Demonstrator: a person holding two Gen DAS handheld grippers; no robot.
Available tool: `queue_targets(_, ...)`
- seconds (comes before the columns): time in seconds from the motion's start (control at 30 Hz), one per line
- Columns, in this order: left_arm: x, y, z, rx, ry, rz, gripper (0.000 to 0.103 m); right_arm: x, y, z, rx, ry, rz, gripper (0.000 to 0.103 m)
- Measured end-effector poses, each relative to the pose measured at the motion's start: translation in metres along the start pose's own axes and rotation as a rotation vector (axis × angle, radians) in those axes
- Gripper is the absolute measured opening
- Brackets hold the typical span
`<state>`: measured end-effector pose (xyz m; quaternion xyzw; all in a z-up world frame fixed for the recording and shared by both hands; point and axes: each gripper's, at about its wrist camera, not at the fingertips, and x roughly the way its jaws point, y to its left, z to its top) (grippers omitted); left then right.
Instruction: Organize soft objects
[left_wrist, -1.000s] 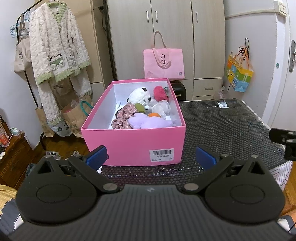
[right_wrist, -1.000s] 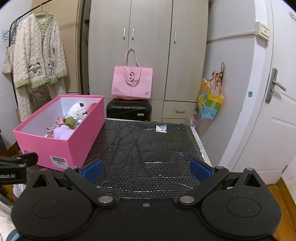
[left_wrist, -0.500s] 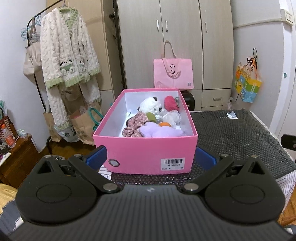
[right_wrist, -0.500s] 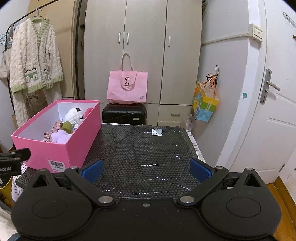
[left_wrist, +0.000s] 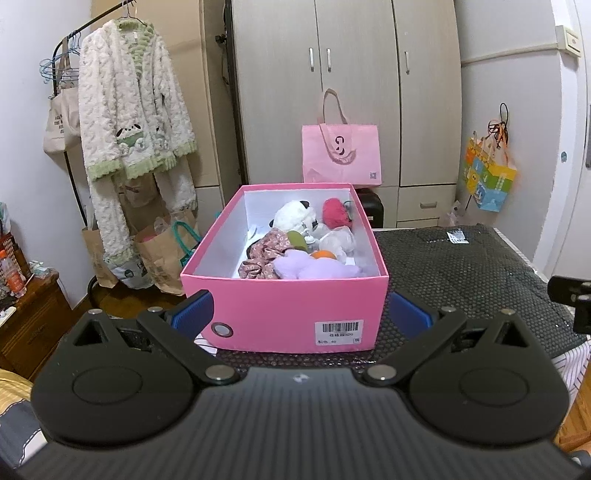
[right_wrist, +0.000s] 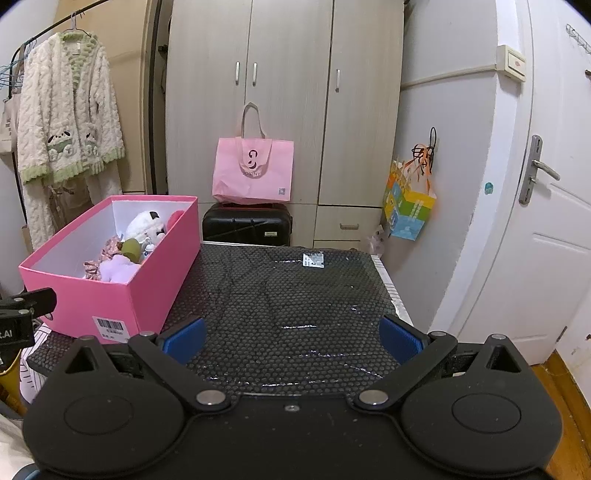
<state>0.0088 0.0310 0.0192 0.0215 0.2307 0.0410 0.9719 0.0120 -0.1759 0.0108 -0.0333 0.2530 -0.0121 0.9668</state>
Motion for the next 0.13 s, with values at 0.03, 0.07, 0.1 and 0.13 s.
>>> queue_targets(0.03, -0.0001, 0.0002, -0.0001, 0.000, -0.003, 0.002, 0.103, 0.0000, -0.0001, 0.0003, -0.001, -0.001, 0.000, 0.102)
queue_targets(0.07, -0.0002, 0.0003, 0.0000, 0.000, -0.002, 0.003, 0.103, 0.0003, -0.0004, 0.0004, -0.001, -0.001, 0.000, 0.102)
queue_targets(0.1, 0.0001, 0.0005, 0.0000, -0.001, -0.001, 0.002, 0.103, 0.0004, -0.0003, 0.0003, -0.002, -0.001, 0.000, 0.102)
queue_targets(0.13, 0.0000, 0.0010, 0.0002, -0.002, 0.000, 0.001, 0.103, 0.0007, -0.0004, 0.0002, -0.002, -0.001, 0.001, 0.102)
